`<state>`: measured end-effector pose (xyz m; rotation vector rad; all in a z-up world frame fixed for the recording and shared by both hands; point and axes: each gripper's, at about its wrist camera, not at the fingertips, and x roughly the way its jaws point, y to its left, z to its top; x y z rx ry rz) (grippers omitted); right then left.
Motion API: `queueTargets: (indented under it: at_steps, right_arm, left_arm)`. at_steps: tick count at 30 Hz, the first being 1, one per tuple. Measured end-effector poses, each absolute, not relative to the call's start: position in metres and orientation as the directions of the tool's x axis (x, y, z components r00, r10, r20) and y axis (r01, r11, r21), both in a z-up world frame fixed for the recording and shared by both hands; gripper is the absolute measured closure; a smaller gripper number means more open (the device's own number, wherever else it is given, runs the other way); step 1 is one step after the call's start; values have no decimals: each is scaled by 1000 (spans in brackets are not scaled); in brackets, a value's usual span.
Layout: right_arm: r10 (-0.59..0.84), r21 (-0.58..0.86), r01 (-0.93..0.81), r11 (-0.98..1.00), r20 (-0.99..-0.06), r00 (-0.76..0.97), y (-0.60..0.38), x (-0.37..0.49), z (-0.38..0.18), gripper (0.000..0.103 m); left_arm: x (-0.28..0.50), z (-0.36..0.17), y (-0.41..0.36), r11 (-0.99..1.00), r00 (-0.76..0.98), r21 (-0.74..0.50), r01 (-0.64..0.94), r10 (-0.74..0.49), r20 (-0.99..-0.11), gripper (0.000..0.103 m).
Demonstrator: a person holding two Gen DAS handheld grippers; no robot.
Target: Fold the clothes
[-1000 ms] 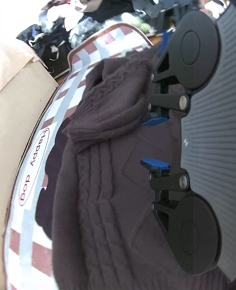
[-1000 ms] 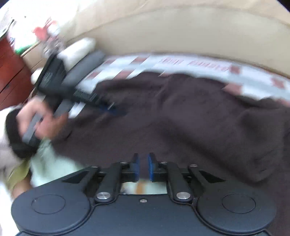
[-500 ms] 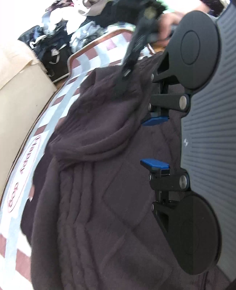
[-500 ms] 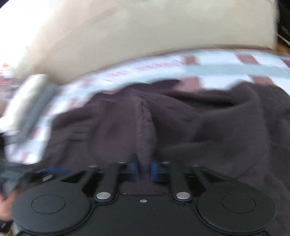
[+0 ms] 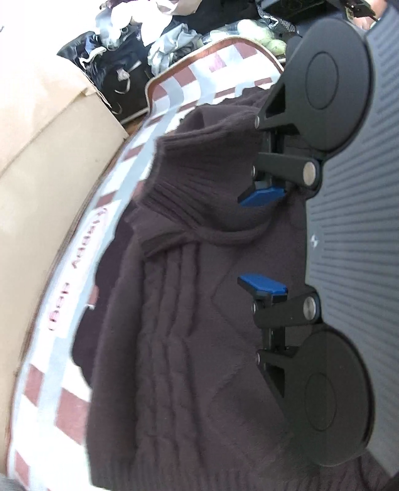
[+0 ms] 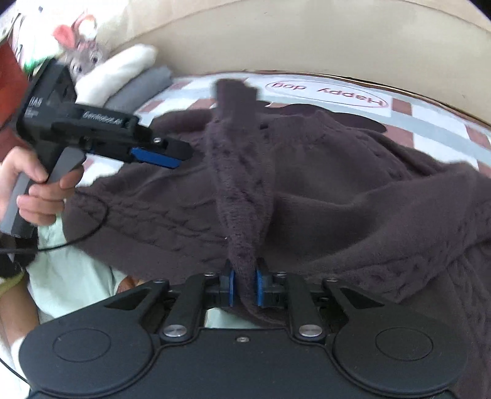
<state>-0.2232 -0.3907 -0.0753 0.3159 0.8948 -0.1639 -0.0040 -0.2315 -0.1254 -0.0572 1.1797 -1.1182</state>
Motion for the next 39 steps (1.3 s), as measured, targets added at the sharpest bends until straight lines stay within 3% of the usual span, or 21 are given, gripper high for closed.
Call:
queueTargets:
  at_steps: [2, 4, 8, 9, 11, 14, 15, 20, 28, 34, 37, 39]
  right_arm:
    - [-21, 178, 265, 948, -794, 608, -388, -216, -75, 67]
    - [-45, 152, 277, 949, -802, 595, -387, -205, -76, 44]
    - [-136, 114, 367, 923, -797, 589, -396, -180, -77, 43]
    - [-129, 140, 374, 917, -783, 609, -400, -177, -76, 53]
    - [-123, 159, 361, 919, -754, 645, -401, -172, -70, 91]
    - [-239, -111, 227, 968, -690, 683, -359, -169, -52, 90]
    - [-234, -131, 201, 971, -689, 686, -350, -171, -49, 90]
    - [-75, 34, 166, 986, -792, 606, -343, -190, -70, 87]
    - [-31, 128, 228, 965, -810, 586, -363, -197, -68, 83]
    - [27, 108, 113, 988, -829, 559, -353, -202, -72, 81]
    - [34, 138, 141, 980, -822, 568, -359, -203, -75, 81]
    - [30, 123, 126, 984, -825, 565, -356, -202, -77, 81]
  left_arm:
    - [-5, -128, -232, 533, -60, -544, 649, -676, -734, 55]
    - [-7, -124, -228, 550, -94, -549, 629, -648, -756, 55]
    - [-18, -113, -226, 481, -155, -576, 661, -663, -732, 47]
    - [-18, -113, -226, 490, -142, -565, 664, -659, -739, 47]
    - [-16, -114, -225, 507, -117, -545, 668, -652, -749, 47]
    - [0, -118, -209, 547, -115, -601, 583, -676, -728, 47]
    - [5, -121, -200, 565, -107, -611, 555, -680, -725, 46]
    - [27, -144, -158, 631, -48, -621, 464, -682, -730, 46]
    - [27, -141, -172, 537, -121, -700, 470, -747, -654, 45]
    - [38, -138, -163, 505, -180, -760, 409, -772, -610, 45]
    - [45, -126, -155, 530, -80, -742, 411, -789, -609, 45]
    - [47, -118, -148, 574, 37, -706, 414, -786, -617, 35]
